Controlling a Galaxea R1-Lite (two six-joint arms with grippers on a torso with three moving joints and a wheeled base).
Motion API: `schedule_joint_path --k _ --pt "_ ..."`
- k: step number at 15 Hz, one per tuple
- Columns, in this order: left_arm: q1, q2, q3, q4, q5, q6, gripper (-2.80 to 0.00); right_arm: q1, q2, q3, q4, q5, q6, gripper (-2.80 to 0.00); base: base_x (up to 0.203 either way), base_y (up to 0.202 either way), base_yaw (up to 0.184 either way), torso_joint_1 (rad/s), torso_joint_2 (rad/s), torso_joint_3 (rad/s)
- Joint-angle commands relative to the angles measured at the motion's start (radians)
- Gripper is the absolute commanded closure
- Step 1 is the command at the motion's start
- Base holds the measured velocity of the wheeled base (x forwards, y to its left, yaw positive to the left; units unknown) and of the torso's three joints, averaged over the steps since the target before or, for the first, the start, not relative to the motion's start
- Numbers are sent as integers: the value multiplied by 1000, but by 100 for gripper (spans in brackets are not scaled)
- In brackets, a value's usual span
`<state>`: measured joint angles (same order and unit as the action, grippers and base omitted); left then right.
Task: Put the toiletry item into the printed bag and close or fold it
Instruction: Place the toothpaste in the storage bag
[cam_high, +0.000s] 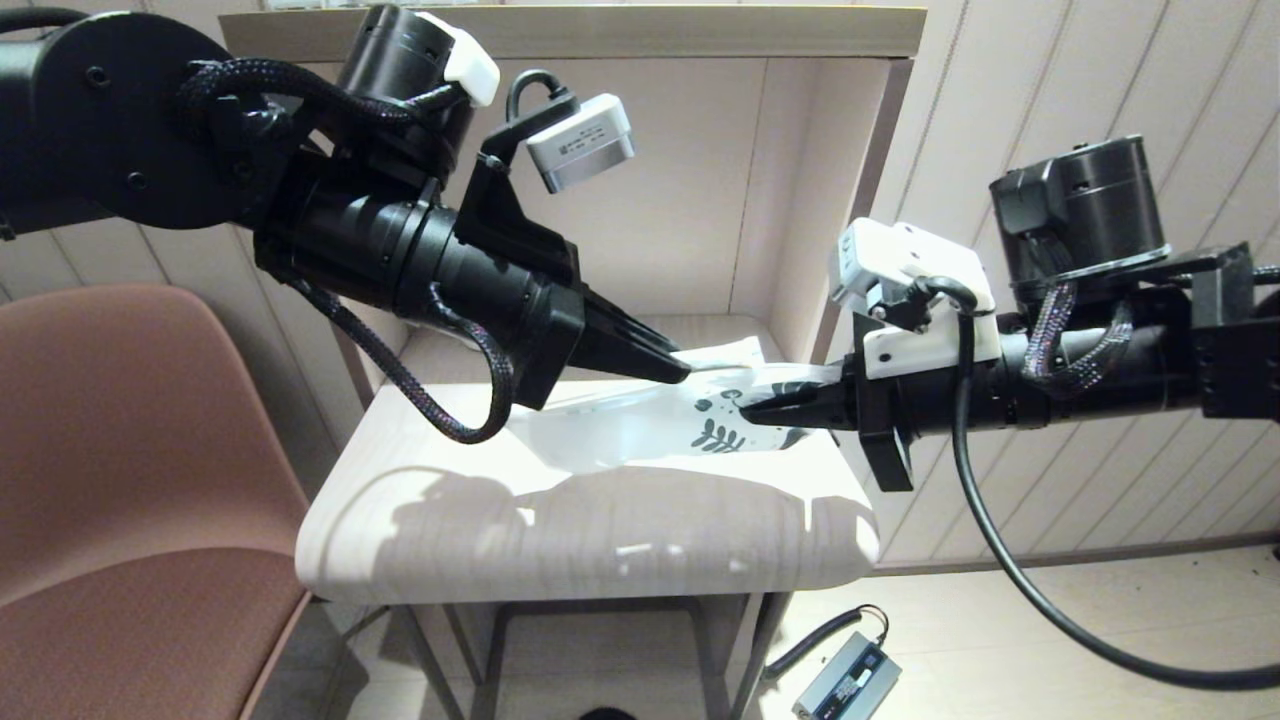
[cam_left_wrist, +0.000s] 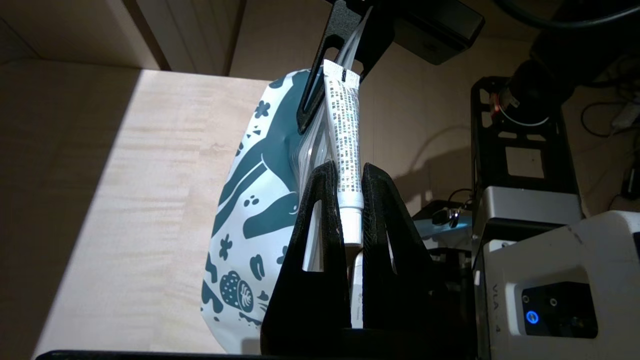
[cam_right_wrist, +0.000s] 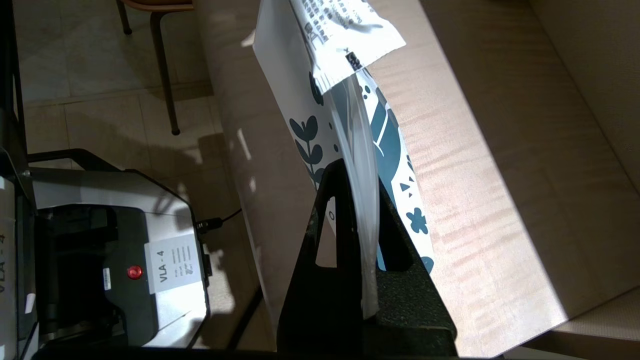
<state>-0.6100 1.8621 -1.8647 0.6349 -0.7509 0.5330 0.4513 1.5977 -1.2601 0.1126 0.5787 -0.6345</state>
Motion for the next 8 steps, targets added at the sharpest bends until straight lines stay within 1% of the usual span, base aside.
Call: schedule_joint_path --k 1,3,8 --pt "-4 3 5 3 1 2 0 1 2 4 1 3 -4 0 0 0 0 0 0 0" --pt "-4 5 19 -4 4 4 0 1 2 6 -1 4 -4 0 0 0 0 0 0 0" --pt "1 9 4 -15 3 2 0 3 1 7 -1 4 -5 0 0 0 0 0 0 0"
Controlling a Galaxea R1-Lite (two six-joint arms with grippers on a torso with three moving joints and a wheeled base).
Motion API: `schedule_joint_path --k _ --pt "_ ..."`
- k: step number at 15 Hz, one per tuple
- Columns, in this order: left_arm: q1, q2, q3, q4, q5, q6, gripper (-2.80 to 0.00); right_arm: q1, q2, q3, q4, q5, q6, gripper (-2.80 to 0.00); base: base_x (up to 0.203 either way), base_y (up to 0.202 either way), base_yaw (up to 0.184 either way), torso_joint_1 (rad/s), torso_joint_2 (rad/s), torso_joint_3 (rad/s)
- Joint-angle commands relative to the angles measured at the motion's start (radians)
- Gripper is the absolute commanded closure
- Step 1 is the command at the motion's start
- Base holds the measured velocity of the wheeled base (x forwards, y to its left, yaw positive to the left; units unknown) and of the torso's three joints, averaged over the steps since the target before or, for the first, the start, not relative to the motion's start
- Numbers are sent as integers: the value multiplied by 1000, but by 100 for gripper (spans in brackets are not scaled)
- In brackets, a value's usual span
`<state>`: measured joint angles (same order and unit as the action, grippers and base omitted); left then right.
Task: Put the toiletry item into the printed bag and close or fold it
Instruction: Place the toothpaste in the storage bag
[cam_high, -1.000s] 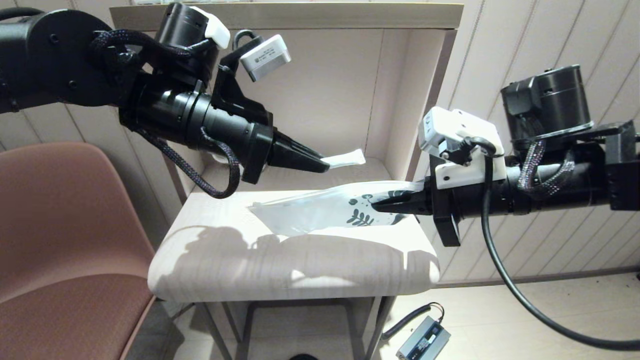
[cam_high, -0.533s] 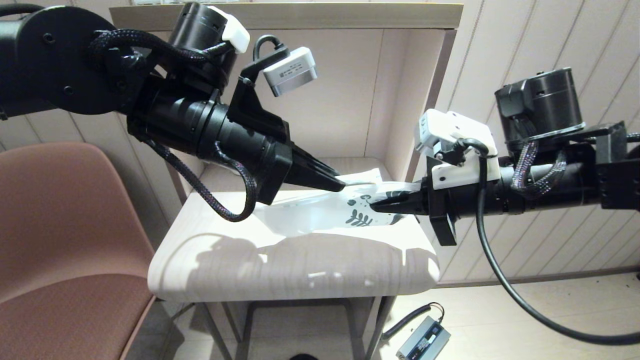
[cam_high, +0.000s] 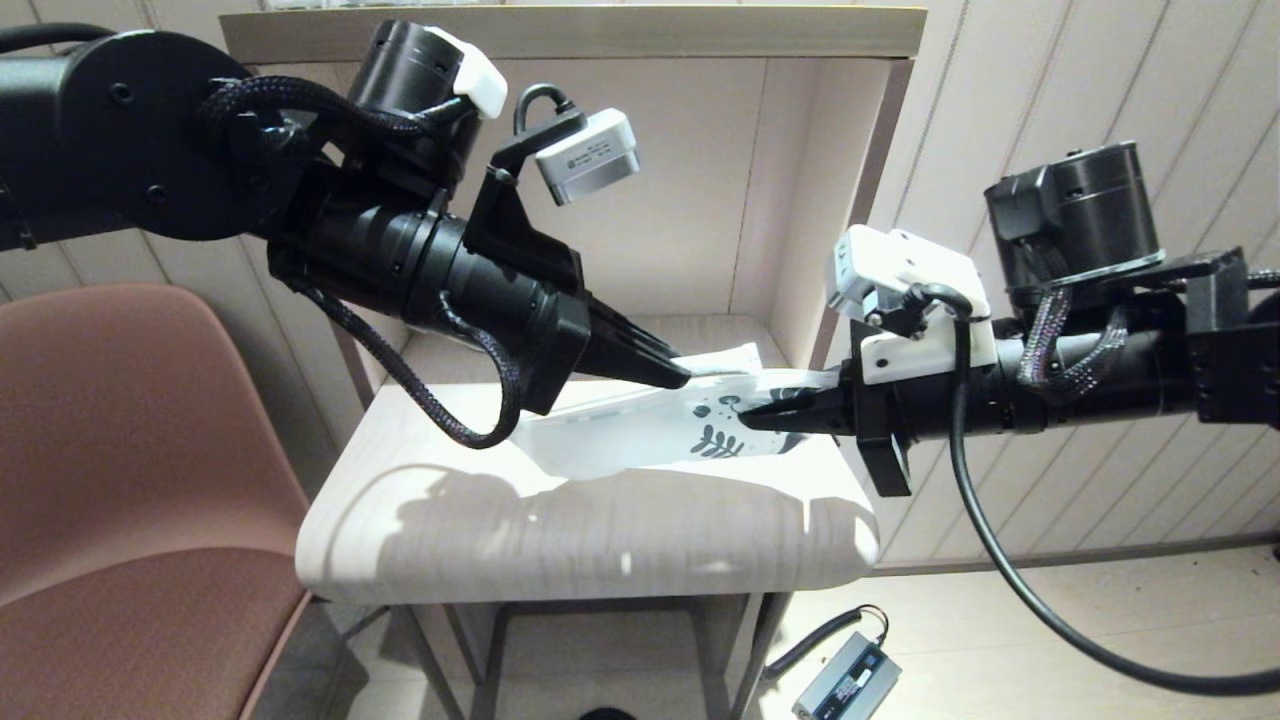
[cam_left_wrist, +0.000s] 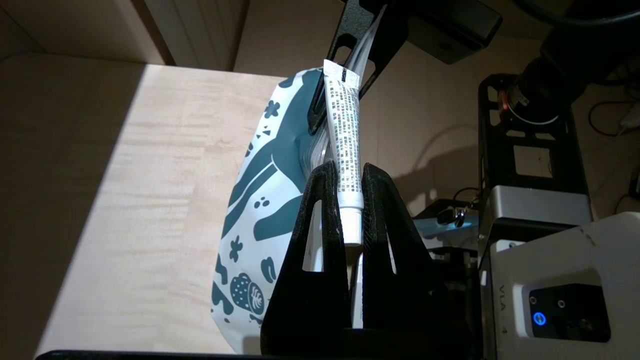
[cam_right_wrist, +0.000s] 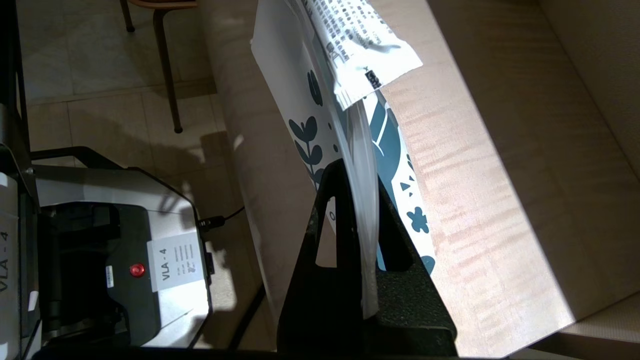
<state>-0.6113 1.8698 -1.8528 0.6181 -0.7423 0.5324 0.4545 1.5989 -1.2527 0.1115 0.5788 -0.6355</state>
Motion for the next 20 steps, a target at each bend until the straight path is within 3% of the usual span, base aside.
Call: schedule_joint_path --k 1,20 --pt "5 6 -21 3 -6 1 0 0 -1 -1 0 4 -4 0 0 0 0 0 0 0" --pt "32 4 -18 -24 11 1 0 -2 12 4 -1 10 -4 0 0 0 0 0 0 0"
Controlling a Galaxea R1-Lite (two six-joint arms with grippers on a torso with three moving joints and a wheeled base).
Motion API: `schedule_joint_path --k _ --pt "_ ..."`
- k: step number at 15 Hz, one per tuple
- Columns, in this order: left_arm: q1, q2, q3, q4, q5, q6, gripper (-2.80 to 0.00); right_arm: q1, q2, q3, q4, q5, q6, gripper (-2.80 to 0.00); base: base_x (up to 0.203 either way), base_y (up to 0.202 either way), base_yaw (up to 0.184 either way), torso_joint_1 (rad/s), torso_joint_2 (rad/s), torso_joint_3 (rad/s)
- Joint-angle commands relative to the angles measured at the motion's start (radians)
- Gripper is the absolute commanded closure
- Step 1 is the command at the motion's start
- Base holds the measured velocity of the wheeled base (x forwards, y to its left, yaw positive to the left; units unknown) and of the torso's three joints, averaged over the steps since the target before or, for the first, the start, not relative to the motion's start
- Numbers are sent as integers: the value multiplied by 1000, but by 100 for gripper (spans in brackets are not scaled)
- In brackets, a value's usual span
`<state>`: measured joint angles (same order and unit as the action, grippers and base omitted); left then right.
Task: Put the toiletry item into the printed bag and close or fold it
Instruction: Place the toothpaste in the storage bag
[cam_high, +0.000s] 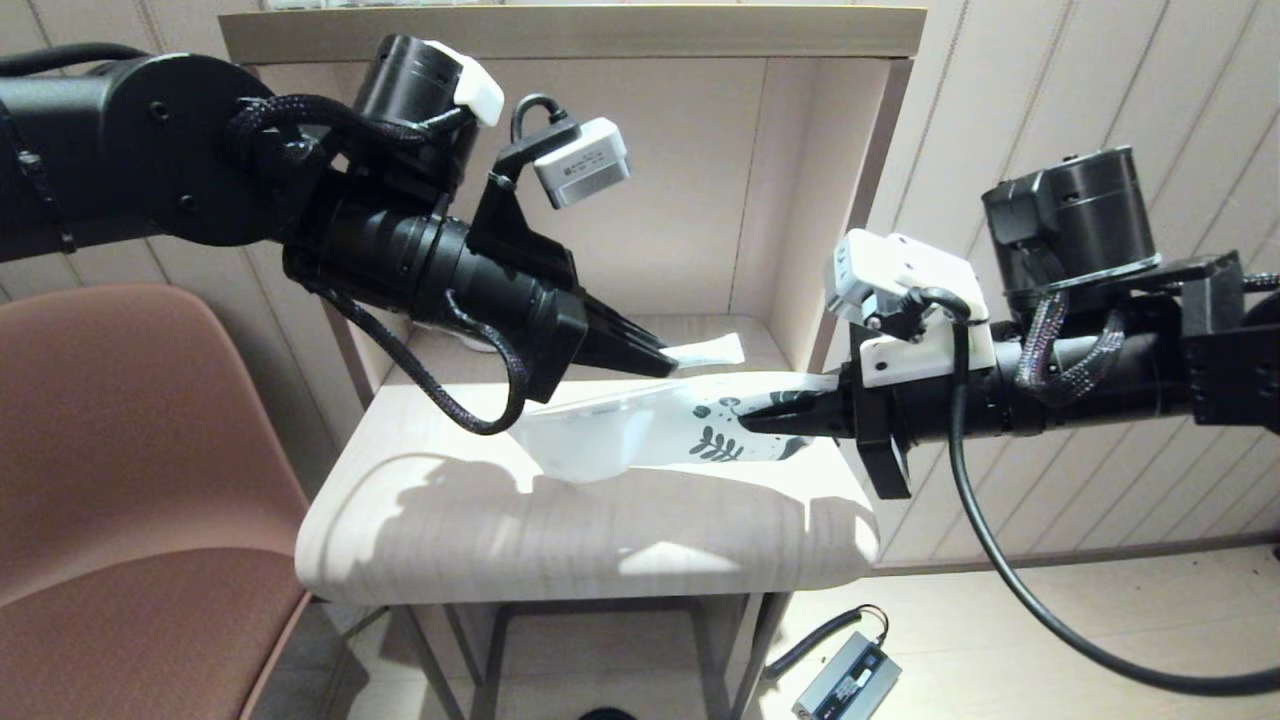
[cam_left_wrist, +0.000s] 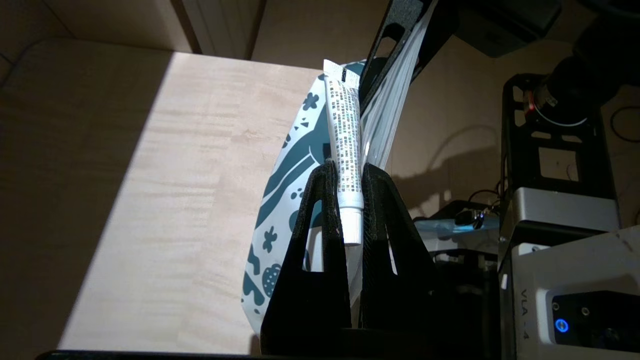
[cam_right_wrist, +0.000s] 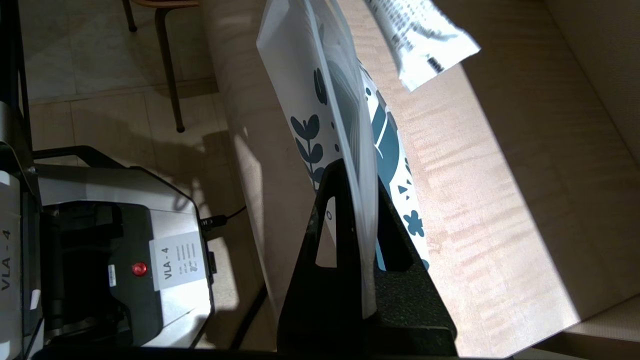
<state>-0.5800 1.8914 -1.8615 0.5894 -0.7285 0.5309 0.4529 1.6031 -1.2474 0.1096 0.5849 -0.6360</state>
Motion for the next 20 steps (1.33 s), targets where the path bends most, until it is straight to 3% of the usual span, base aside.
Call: schedule_joint_path --k 1,5,8,20 --pt "2 -31 -9 3 0 3 0 1 8 -3 1 4 -4 0 0 0 0 0 0 0" --pt "0 -103 53 -77 77 10 0 0 12 -6 1 4 -4 0 0 0 0 0 0 0" --pt "-17 -115 126 -116 204 60 0 0 14 -5 1 4 -2 0 0 0 0 0 0 0" --pt "-70 -129 203 -120 241 98 0 0 32 -2 -3 3 -2 0 0 0 0 0 0 0"
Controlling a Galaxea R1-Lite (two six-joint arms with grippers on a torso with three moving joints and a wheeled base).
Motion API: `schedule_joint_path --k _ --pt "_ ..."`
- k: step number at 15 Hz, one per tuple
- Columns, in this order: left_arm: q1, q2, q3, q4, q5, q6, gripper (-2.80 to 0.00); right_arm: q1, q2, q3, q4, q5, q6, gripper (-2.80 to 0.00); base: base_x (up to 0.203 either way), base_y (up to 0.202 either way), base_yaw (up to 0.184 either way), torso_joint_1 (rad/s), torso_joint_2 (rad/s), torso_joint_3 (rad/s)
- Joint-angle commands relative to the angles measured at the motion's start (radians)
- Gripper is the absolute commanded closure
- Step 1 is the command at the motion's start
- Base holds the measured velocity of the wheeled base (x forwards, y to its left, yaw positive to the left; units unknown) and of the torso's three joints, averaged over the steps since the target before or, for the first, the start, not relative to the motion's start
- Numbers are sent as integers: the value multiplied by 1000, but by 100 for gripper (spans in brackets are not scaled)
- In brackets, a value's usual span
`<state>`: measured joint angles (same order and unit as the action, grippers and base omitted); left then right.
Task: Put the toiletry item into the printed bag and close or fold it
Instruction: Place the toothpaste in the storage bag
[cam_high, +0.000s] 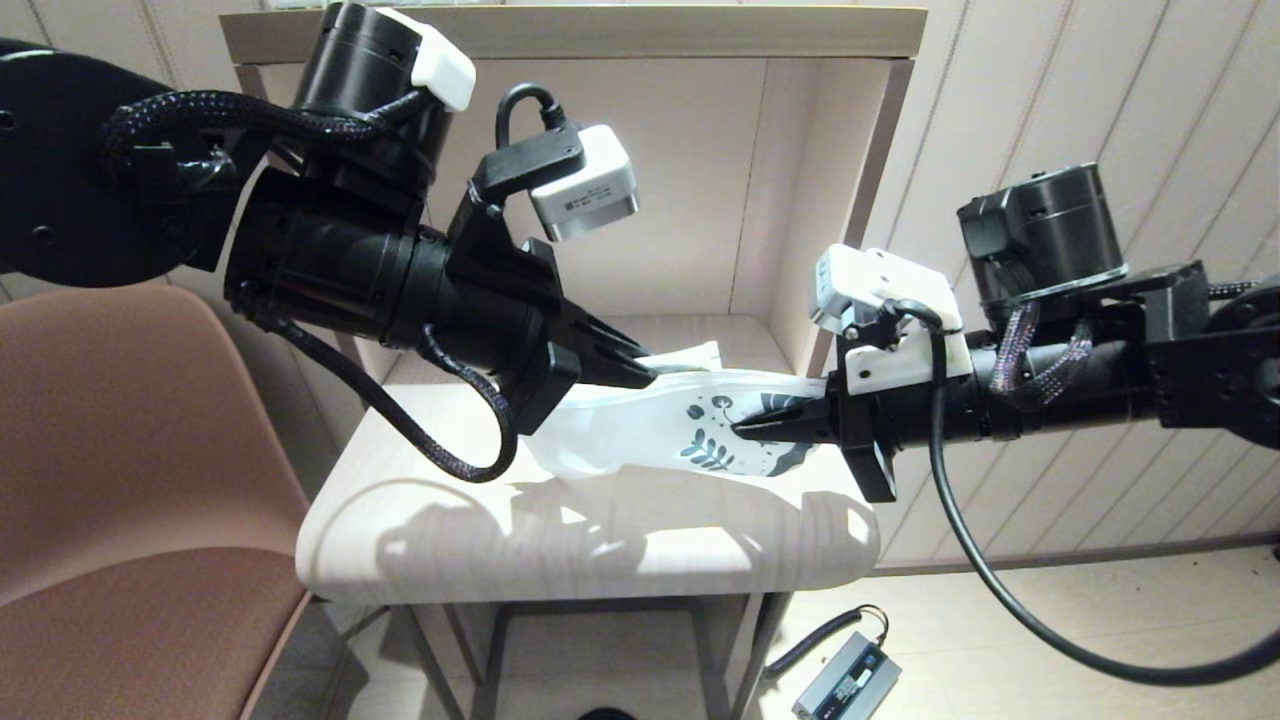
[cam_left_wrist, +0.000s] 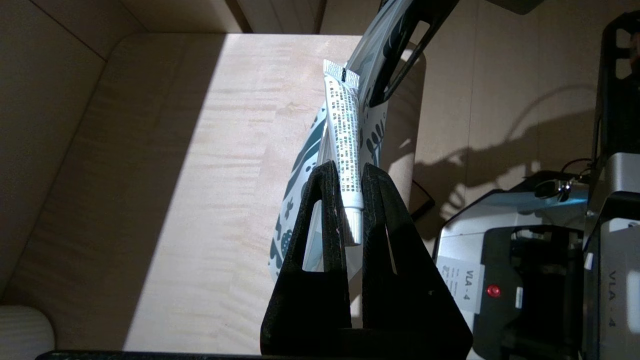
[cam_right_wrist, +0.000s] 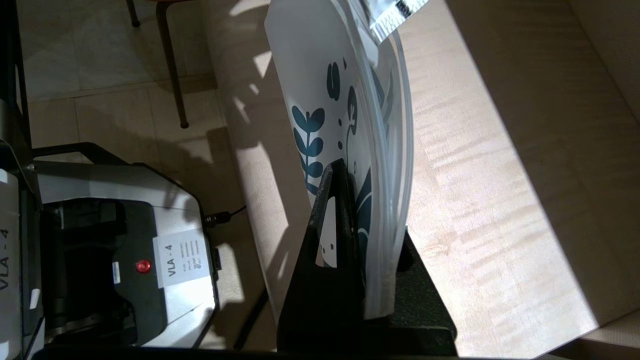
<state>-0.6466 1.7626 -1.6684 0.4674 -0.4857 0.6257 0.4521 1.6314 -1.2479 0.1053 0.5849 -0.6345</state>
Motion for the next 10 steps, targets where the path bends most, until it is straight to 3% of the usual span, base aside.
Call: schedule_joint_path --k 1,7,10 --pt "-5 3 18 2 7 8 0 0 4 -5 2 4 -4 0 0 0 0 0 0 0" --pt "-9 19 10 -33 12 9 0 0 5 -2 1 4 -4 0 0 0 0 0 0 0" --pt "29 -20 -70 -34 59 16 0 0 -1 1 4 3 -4 0 0 0 0 0 0 0"
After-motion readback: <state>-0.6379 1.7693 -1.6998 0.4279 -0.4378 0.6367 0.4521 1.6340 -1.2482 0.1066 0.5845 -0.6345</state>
